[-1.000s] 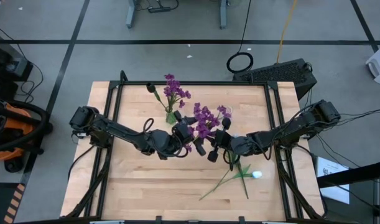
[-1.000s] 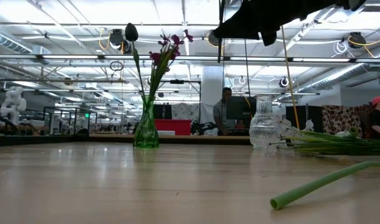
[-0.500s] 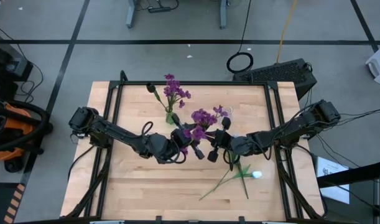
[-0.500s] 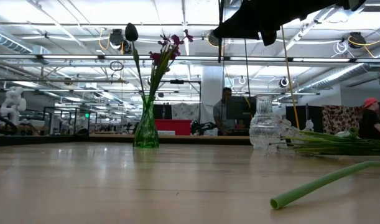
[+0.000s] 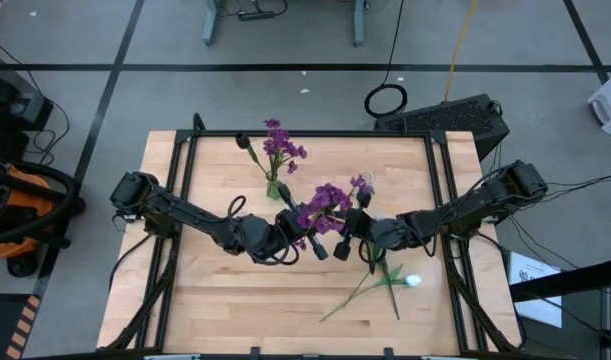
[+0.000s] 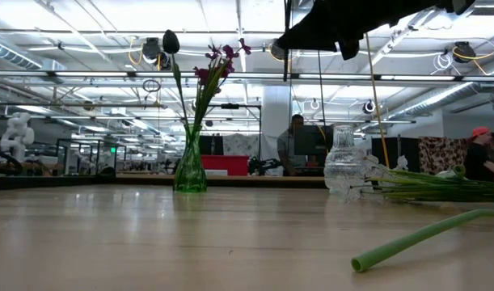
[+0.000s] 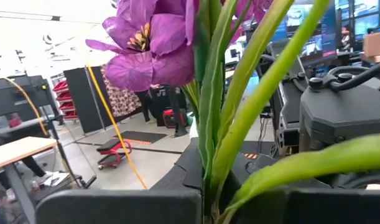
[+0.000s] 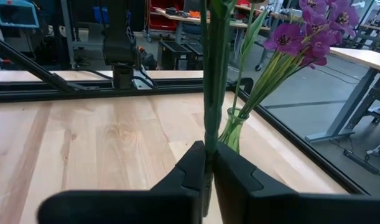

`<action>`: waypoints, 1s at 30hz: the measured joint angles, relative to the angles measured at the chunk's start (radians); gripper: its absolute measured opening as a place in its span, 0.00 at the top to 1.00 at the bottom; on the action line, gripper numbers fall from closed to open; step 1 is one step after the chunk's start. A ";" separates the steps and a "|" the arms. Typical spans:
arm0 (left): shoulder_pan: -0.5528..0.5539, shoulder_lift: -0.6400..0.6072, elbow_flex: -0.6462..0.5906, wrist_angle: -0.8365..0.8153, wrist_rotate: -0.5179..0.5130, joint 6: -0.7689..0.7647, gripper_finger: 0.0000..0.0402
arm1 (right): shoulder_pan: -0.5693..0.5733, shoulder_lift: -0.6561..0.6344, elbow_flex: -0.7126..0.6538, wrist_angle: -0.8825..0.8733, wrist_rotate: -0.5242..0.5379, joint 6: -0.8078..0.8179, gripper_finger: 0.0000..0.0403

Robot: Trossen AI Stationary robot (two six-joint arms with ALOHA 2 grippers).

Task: Sort flowers into vase by color
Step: Put the purple flowers into the green vase

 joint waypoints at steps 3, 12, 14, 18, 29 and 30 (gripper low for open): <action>0.000 -0.007 0.000 -0.003 0.010 0.003 0.95 | 0.000 0.000 0.000 -0.001 0.000 0.015 0.89; 0.012 -0.112 0.000 -0.138 0.014 0.026 0.94 | 0.025 0.000 0.000 -0.006 -0.078 0.041 0.67; 0.018 -0.152 0.000 -0.182 0.014 0.025 0.94 | 0.034 0.000 0.000 -0.015 -0.111 0.043 0.64; 0.035 -0.230 0.000 -0.249 0.015 0.018 0.94 | 0.055 0.000 0.000 -0.058 -0.158 0.076 0.59; 0.069 -0.418 -0.039 -0.260 0.024 -0.010 0.94 | 0.121 0.000 0.000 -0.140 -0.162 0.146 0.57; 0.067 -0.434 -0.050 -0.267 0.019 -0.009 0.94 | 0.127 0.000 0.000 -0.141 -0.162 0.146 0.57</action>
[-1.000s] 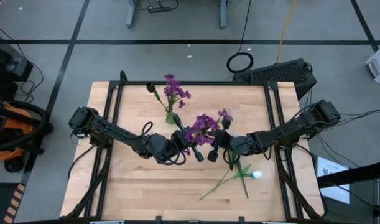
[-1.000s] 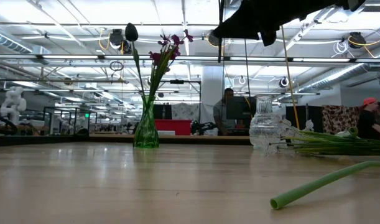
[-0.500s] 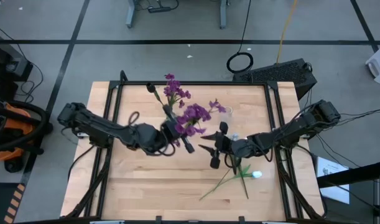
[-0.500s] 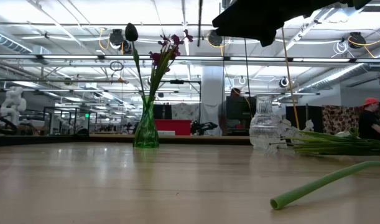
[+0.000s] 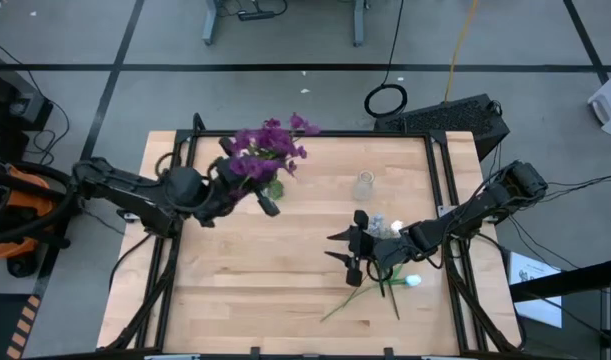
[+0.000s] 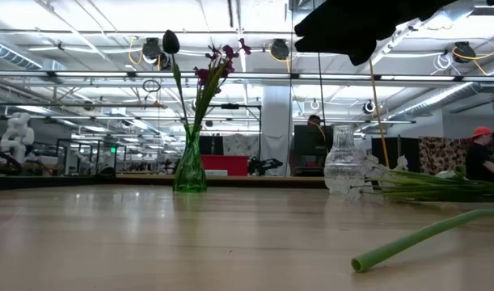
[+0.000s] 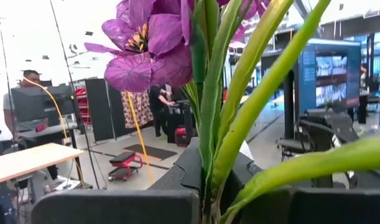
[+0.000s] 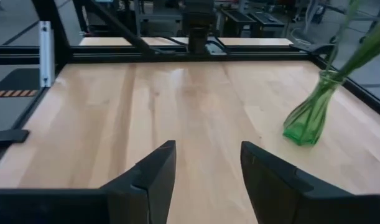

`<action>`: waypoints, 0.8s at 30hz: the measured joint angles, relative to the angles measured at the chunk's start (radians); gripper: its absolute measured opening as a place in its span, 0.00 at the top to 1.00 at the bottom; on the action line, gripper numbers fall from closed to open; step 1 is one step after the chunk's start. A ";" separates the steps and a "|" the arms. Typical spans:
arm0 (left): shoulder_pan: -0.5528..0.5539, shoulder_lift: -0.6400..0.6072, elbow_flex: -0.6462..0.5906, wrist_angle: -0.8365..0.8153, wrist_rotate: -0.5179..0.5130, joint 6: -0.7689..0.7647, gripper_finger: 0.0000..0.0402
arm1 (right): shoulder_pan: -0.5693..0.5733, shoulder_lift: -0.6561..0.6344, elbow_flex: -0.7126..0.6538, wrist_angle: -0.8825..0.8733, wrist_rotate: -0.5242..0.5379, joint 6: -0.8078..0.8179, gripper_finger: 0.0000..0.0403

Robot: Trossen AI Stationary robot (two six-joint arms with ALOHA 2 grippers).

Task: Sort flowers into vase by color
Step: Put the purple flowers into the green vase

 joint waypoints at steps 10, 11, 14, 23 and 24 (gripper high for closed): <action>-0.010 -0.087 -0.172 -0.016 -0.006 -0.079 0.94 | 0.037 0.011 0.000 0.005 0.004 0.055 0.57; -0.010 -0.089 -0.193 -0.013 -0.008 -0.088 0.94 | 0.041 0.018 0.000 0.004 0.004 0.058 0.57; -0.012 -0.090 -0.243 0.000 -0.011 -0.113 0.94 | 0.045 0.041 0.000 0.005 0.005 0.082 0.57; -0.020 -0.090 -0.401 0.110 -0.043 -0.090 0.94 | 0.065 0.120 0.000 0.016 0.008 0.129 0.58; -0.023 -0.090 -0.420 0.129 -0.043 -0.074 0.94 | 0.065 0.125 0.000 0.021 0.008 0.129 0.58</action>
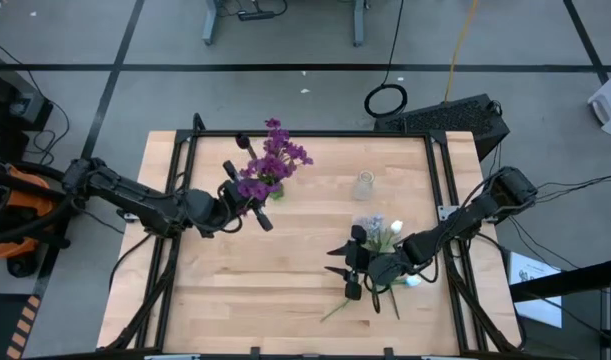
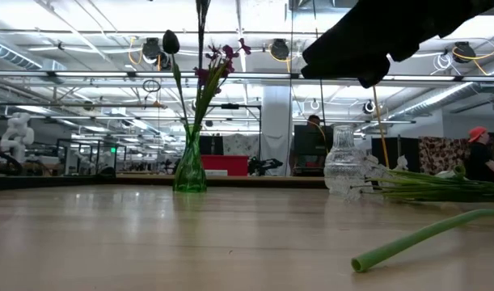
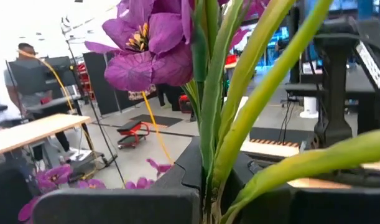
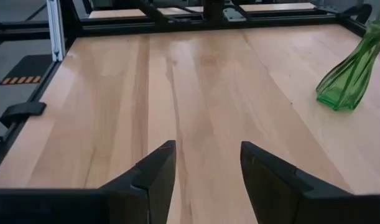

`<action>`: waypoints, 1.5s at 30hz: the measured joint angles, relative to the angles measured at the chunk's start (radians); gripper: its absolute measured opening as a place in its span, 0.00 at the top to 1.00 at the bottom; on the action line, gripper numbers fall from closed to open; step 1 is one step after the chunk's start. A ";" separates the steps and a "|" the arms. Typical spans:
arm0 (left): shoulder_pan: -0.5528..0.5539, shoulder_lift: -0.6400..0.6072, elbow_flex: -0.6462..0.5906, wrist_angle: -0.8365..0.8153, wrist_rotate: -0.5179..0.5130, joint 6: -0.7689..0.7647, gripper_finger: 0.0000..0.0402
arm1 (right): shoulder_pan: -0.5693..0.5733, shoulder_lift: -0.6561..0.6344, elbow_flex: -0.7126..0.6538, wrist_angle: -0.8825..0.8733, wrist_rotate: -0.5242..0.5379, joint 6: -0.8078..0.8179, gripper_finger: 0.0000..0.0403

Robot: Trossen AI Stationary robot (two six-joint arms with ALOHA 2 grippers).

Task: Sort flowers into vase by color
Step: Put the purple flowers into the green vase

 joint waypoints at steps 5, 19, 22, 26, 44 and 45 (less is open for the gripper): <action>-0.006 -0.007 -0.090 0.120 0.000 0.112 0.94 | -0.004 0.028 0.000 0.073 0.002 -0.024 0.58; 0.120 -0.073 -0.349 0.511 0.129 0.227 0.94 | -0.046 0.050 0.000 0.159 0.001 -0.151 0.58; 0.162 -0.074 -0.373 0.555 0.165 0.209 0.94 | -0.064 0.050 0.000 0.172 0.000 -0.208 0.58; 0.194 -0.074 -0.380 0.558 0.205 0.207 0.94 | -0.099 0.050 0.000 0.172 0.000 -0.258 0.58; 0.207 -0.073 -0.380 0.491 0.244 0.182 0.94 | -0.189 0.050 0.000 0.201 -0.005 -0.366 0.58; 0.208 -0.073 -0.380 0.480 0.243 0.182 0.94 | -0.191 0.050 0.000 0.207 -0.004 -0.368 0.58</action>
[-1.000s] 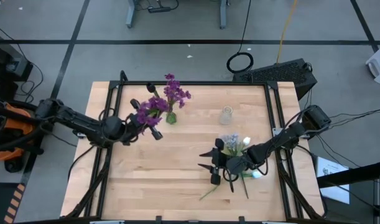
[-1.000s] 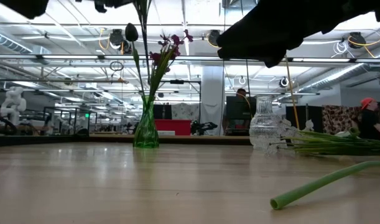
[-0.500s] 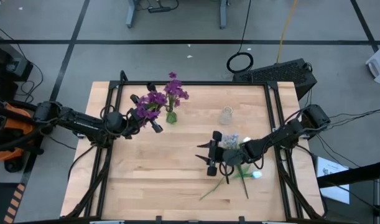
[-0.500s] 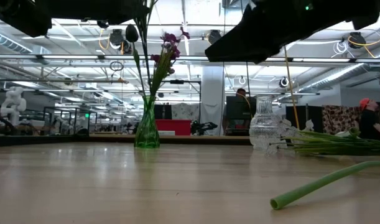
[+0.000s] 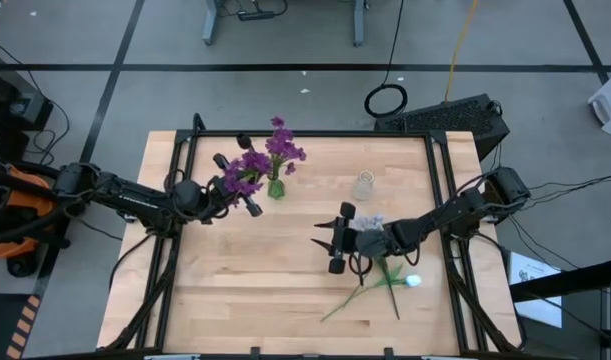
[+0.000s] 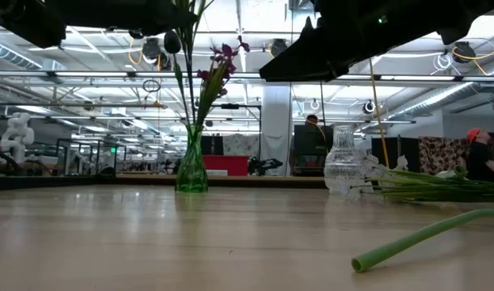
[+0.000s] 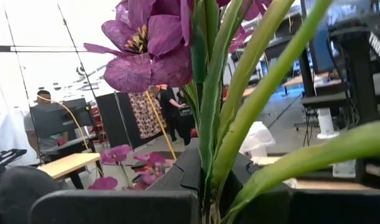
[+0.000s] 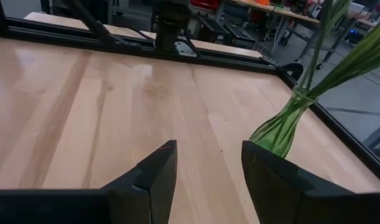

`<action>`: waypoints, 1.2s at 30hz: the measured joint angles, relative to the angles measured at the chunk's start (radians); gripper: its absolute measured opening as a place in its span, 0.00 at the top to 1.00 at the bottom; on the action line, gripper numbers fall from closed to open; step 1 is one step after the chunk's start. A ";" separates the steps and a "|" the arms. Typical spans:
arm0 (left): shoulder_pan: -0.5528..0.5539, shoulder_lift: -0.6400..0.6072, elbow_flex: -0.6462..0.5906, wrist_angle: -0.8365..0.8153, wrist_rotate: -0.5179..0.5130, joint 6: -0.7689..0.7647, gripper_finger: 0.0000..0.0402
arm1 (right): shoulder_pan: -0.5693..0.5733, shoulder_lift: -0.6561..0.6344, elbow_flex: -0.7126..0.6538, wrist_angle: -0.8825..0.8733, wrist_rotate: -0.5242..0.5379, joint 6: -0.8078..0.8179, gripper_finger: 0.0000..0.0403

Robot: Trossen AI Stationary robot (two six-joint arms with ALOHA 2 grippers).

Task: Sort flowers into vase by color
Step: Put the purple flowers into the green vase

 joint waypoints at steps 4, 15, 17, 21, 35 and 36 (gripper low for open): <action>0.009 0.000 0.000 -0.017 -0.003 -0.004 0.94 | -0.010 0.000 0.000 0.003 0.000 -0.003 0.58; 0.013 0.000 0.000 -0.036 -0.006 -0.031 0.94 | -0.019 0.000 0.000 0.001 -0.001 0.001 0.58; 0.018 0.000 0.000 -0.055 -0.009 -0.039 0.94 | -0.019 0.000 0.000 0.000 -0.030 0.005 0.58; 0.045 0.000 0.000 -0.097 -0.009 -0.085 0.94 | -0.018 0.000 0.000 0.000 -0.099 0.036 0.58; 0.075 0.000 0.000 -0.122 0.001 -0.134 0.94 | -0.013 0.000 0.000 -0.033 -0.105 0.098 0.58; 0.075 0.000 0.000 -0.122 0.001 -0.134 0.94 | -0.013 0.000 0.000 -0.035 -0.105 0.099 0.58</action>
